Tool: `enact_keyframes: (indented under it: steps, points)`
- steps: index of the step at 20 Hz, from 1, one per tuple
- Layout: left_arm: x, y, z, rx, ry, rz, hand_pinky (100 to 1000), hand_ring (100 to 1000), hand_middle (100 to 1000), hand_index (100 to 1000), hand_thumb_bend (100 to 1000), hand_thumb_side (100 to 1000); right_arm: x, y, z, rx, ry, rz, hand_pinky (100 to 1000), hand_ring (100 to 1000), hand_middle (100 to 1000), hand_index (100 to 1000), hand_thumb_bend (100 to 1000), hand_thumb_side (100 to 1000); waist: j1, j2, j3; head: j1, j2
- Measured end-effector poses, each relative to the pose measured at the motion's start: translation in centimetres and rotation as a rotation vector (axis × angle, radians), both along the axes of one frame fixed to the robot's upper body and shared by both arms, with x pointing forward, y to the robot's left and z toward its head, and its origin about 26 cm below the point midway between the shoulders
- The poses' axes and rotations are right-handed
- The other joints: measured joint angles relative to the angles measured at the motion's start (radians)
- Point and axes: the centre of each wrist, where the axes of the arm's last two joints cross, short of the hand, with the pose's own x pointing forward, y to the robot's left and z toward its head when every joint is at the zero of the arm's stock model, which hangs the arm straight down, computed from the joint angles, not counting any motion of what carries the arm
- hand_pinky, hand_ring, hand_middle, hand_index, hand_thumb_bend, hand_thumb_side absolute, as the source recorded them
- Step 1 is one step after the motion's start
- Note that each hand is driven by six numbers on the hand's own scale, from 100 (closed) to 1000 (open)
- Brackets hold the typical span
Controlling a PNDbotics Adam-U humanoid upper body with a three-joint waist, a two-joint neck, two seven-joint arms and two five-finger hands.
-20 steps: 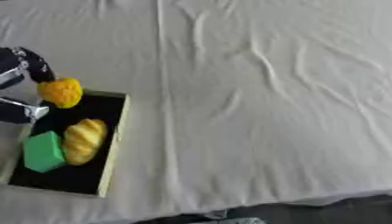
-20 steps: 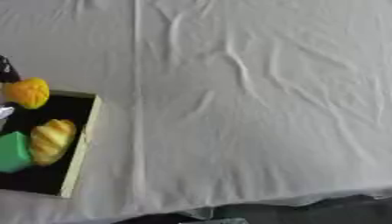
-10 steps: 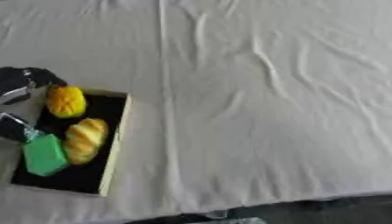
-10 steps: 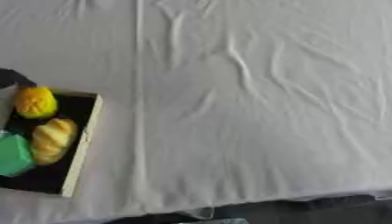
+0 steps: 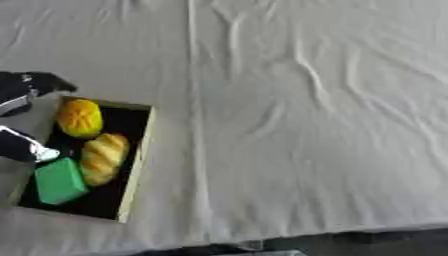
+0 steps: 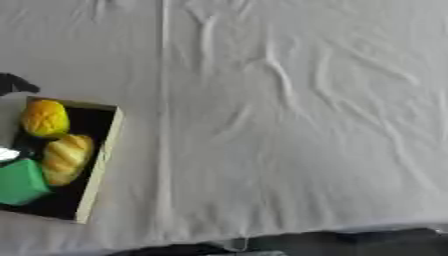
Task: Pick up objects on the table and place them in the box.
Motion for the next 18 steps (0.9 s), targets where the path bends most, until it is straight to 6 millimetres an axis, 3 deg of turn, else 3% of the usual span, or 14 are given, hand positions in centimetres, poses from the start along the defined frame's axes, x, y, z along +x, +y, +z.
enact_keyframes:
  steps: [3, 6, 8, 16, 18]
  points:
    - [-0.7, -0.5, 1.8, -0.061, -0.112, -0.012, 918, 869, 834, 928, 359, 183, 0.0, -0.1, -0.1, 0.004, 0.003, -0.005, 962, 879, 714, 864, 100, 470, 0.001, 0.000, 0.006, -0.003, -0.001]
    - [-1.8, -1.0, 3.6, -0.134, -0.247, -0.028, 895, 846, 813, 920, 213, 100, 0.0, -0.2, -0.1, 0.008, 0.001, -0.008, 962, 879, 714, 864, 100, 470, 0.003, 0.000, 0.010, -0.008, -0.003]
    - [-2.4, -1.1, 4.7, -0.198, -0.335, -0.044, 885, 829, 794, 907, 118, 100, 0.0, -0.3, -0.1, 0.013, -0.004, -0.010, 962, 879, 715, 864, 100, 470, 0.003, 0.000, 0.012, -0.009, -0.007]
    - [-3.1, 0.4, 5.3, -0.577, -0.656, -0.145, 851, 779, 741, 885, 100, 102, -0.2, -0.7, -0.1, 0.044, -0.034, -0.008, 961, 879, 717, 864, 100, 470, 0.003, 0.001, 0.023, -0.017, -0.018]
    - [-3.2, 1.0, 4.9, -0.684, -0.736, -0.154, 848, 776, 737, 885, 100, 164, -0.2, -0.8, -0.1, 0.052, -0.039, -0.007, 960, 879, 717, 864, 100, 470, 0.003, 0.002, 0.025, -0.017, -0.022]
